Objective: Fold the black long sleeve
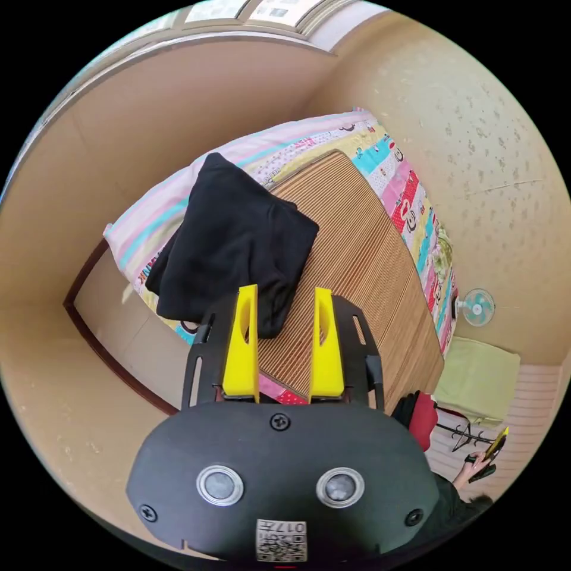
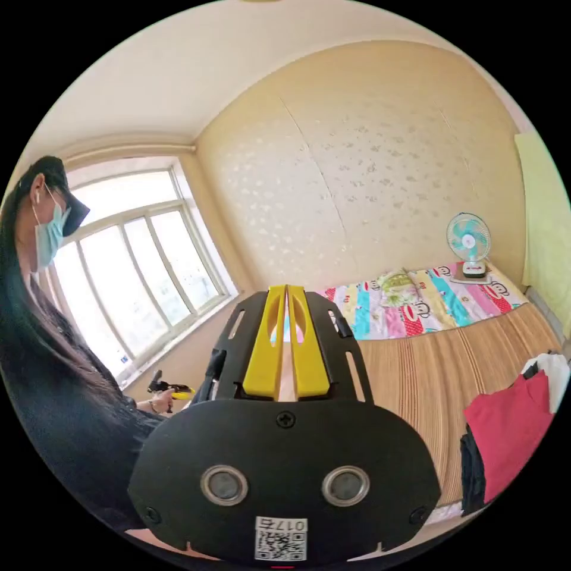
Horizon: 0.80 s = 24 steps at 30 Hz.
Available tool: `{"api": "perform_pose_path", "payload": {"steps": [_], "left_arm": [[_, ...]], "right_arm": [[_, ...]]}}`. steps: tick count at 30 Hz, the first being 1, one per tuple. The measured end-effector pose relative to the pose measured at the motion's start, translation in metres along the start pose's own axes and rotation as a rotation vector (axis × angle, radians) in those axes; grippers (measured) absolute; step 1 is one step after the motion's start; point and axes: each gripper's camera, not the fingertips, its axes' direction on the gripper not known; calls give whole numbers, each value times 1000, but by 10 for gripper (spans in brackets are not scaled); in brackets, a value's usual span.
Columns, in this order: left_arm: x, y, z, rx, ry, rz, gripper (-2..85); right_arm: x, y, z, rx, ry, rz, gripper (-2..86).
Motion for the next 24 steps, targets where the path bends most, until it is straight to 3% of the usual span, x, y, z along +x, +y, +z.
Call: {"api": "perform_pose_path", "payload": {"steps": [2,8,12,15,18,20,24], "left_arm": [[-6,-11,13,-45,49,-2,136],[42,-56,39,-30,69,90,136],[57,-92,78,-103,57,21,130],[48,-85,101,-124,-14,-89,44],[42,-68,96,-94,245,-169,7],[55,-51,83,-64,398,-55,-1],[123,24,52,-160,541,442,-3]], "right_arm": [[-9,8,-2,21,-77,16,3],[-54,31,5,12,-60,-44,3],[-57,41,20,11,-85,23,3],[-56,52,29,7,-84,57,3],[-57,65,36,-21,-52,62,3],[-54,71,41,-45,-34,73,3],[-37,79,59,-84,-67,128,4]]}}
